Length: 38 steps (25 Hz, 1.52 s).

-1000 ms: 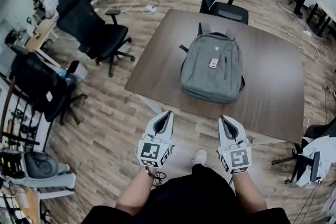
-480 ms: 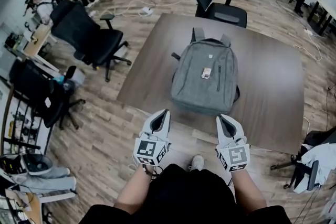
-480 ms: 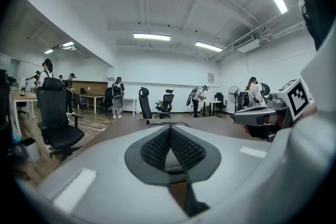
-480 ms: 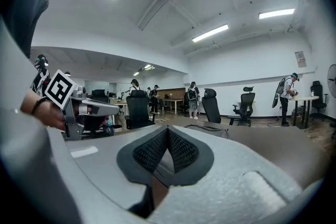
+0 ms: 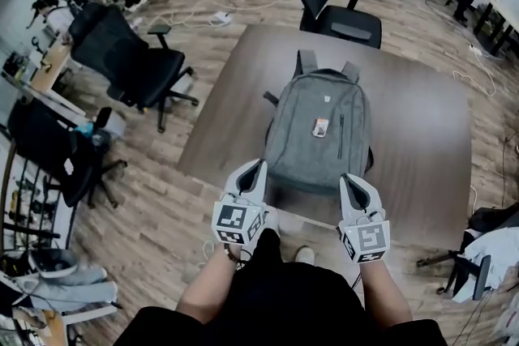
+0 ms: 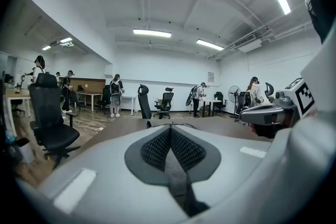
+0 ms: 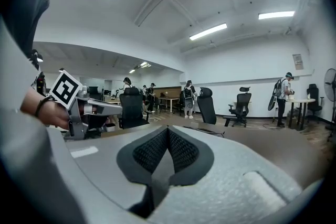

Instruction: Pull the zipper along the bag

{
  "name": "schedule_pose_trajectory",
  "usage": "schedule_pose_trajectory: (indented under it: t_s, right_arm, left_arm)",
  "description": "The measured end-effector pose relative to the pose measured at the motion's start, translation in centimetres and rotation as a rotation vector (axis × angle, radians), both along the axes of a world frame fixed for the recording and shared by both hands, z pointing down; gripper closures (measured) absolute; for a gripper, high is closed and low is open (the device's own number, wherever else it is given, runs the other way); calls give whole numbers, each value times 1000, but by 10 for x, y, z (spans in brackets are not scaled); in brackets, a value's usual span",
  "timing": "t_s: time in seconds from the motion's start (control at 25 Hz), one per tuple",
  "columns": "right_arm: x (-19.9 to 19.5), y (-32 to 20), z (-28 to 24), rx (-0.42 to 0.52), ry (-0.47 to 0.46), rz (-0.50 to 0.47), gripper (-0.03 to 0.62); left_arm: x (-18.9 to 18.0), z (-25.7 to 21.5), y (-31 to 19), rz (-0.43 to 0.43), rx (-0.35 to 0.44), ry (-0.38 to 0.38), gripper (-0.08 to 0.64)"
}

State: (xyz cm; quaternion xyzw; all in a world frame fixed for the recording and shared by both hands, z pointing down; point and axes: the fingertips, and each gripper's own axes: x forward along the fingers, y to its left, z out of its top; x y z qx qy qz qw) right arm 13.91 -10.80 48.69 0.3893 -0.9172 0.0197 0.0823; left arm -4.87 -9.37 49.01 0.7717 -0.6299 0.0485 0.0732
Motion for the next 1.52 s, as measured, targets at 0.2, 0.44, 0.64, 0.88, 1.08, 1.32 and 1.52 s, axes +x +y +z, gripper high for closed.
schedule_pose_trajectory:
  t_s: [0.2,0.44,0.64,0.88,1.08,1.32,1.52]
  right_arm:
    - [-14,-37,-6,0,8,60,589]
    - [-25,-75,-20,2,22,145,589]
    - [-29,-93,-15,-20,38,215,589]
    - [-42,-102,-7,-39,67,271,589]
    - [-39,-108,0,-68,65,323,589]
    - [-24,-122,15,-116,73,337,589]
    - [-16,-137,24,-137,81,308,589]
  left_arm:
    - [-14,1,-47,42,-21,7,542]
    - [-25,5,-93,137,-56,4,541]
    - [-37,20,-122,187,-101,53,541]
    - [-46,27,-144,270,-103,103,541]
    - [-47,38,-154,311,-134,147,541]
    - [-41,62,-166,315,-231,172,535]
    - [-38,73,-176,274,-293,151,512]
